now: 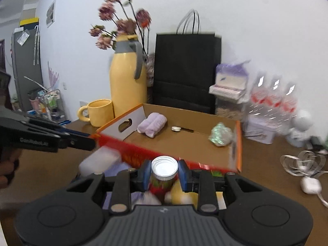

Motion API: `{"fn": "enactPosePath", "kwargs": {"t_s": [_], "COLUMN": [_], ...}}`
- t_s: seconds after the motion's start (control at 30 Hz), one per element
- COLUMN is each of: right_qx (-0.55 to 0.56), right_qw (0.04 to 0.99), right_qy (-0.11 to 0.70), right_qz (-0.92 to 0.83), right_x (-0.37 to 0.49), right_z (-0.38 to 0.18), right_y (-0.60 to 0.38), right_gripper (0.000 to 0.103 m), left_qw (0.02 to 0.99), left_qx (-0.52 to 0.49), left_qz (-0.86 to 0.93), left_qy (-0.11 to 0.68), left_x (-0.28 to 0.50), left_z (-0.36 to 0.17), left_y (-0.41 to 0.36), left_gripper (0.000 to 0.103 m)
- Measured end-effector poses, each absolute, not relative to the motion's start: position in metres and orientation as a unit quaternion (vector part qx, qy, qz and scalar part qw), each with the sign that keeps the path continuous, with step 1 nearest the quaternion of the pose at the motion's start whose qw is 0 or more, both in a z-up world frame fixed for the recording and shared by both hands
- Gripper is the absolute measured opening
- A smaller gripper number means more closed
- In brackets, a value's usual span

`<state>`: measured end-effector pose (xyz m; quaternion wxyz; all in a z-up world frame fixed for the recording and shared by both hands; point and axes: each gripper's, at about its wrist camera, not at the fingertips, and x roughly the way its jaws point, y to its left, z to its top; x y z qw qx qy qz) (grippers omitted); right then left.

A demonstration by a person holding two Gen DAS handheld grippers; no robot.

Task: Organize objects
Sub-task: 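Carry the orange clip and white cap into the box and release both, then withdraw both grippers from the box toward the table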

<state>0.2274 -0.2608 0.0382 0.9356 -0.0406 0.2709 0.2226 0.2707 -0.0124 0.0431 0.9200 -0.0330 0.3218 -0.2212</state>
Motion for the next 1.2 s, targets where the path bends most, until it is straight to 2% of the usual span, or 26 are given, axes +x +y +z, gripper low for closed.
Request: {"fn": "enactPosePath", "kwargs": {"t_s": [0.2,0.3,0.4,0.53,0.57,0.63,0.67,0.83,0.9,0.97,1.03,1.2], "right_qx": [-0.028,-0.046,-0.061,-0.068,-0.071,-0.057,-0.046,-0.037,-0.027,-0.022,-0.029,-0.052], "right_qw": [0.913,0.904,0.897,0.888,0.886,0.889,0.892,0.905,0.908,0.911,0.916,0.938], "right_qy": [0.338,0.376,0.405,0.436,0.440,0.436,0.431,0.403,0.392,0.381,0.363,0.300], "right_qz": [0.224,0.200,0.164,0.131,0.128,0.123,0.126,0.134,0.143,0.157,0.165,0.165], "right_x": [0.362,0.424,0.474,0.515,0.519,0.521,0.519,0.491,0.468,0.438,0.398,0.287], "right_z": [0.039,0.025,0.002,-0.028,-0.032,-0.030,-0.026,0.008,0.021,0.031,0.037,0.042], "right_y": [-0.239,-0.220,-0.206,-0.202,-0.203,-0.207,-0.211,-0.223,-0.232,-0.241,-0.250,-0.271], "right_gripper": [0.027,0.027,0.027,0.028,0.030,0.036,0.037,0.039,0.043,0.046,0.048,0.053], "left_qw": [0.910,0.904,0.886,0.880,0.884,0.891,0.895,0.910,0.914,0.921,0.935,0.952], "left_qx": [0.010,0.049,0.031,-0.024,-0.026,-0.025,-0.022,-0.025,-0.027,-0.021,-0.017,-0.014], "left_qz": [-0.183,-0.136,-0.113,-0.104,-0.103,-0.111,-0.111,-0.104,-0.111,-0.120,-0.130,-0.150], "left_qy": [0.371,0.402,0.449,0.462,0.456,0.439,0.432,0.401,0.390,0.369,0.329,0.266], "left_x": [0.395,0.452,0.494,0.514,0.512,0.504,0.501,0.469,0.448,0.412,0.368,0.262], "left_z": [0.035,0.007,-0.021,-0.028,-0.024,-0.013,-0.006,0.028,0.040,0.053,0.064,0.073], "left_y": [-0.042,-0.060,-0.060,-0.049,-0.048,-0.047,-0.048,-0.039,-0.037,-0.033,-0.031,-0.032], "left_gripper": [0.015,0.015,0.015,0.028,0.029,0.047,0.050,0.061,0.064,0.071,0.084,0.089]}}
